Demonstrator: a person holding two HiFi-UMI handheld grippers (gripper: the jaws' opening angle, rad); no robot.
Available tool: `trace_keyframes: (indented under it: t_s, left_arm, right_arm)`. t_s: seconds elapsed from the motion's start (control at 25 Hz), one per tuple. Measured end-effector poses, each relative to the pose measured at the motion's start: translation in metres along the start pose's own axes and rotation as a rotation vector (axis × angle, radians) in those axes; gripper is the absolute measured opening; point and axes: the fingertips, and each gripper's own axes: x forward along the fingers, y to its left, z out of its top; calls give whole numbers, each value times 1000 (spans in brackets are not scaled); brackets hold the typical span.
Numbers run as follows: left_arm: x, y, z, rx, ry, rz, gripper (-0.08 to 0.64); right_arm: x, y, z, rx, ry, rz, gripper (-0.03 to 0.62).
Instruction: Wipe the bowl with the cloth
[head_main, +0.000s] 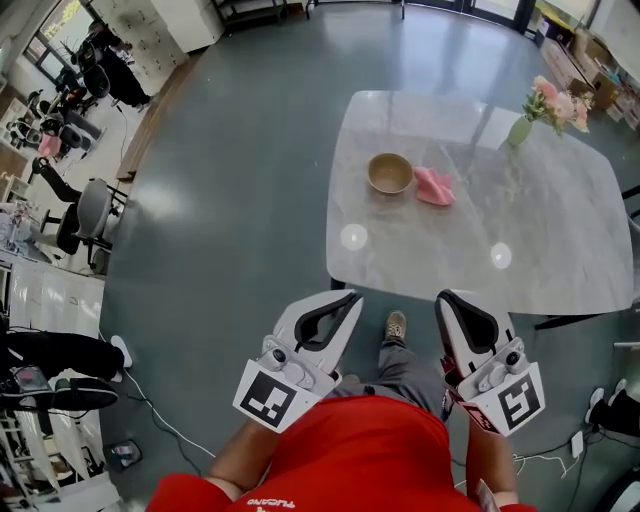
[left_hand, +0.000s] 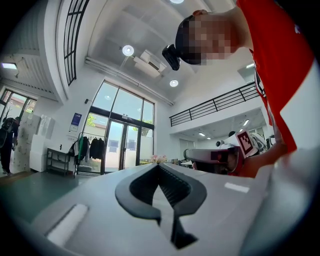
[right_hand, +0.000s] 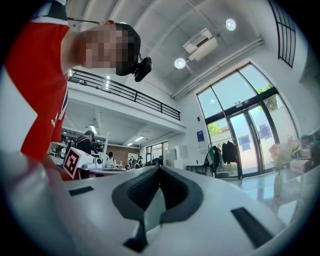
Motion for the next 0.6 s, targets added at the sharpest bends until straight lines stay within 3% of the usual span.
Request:
trace_keyframes:
  t_s: [0.6]
  left_arm:
    - [114,43,-12,36,67,66,5]
  right_arm:
    - [48,-108,-20,-15,48,98,2]
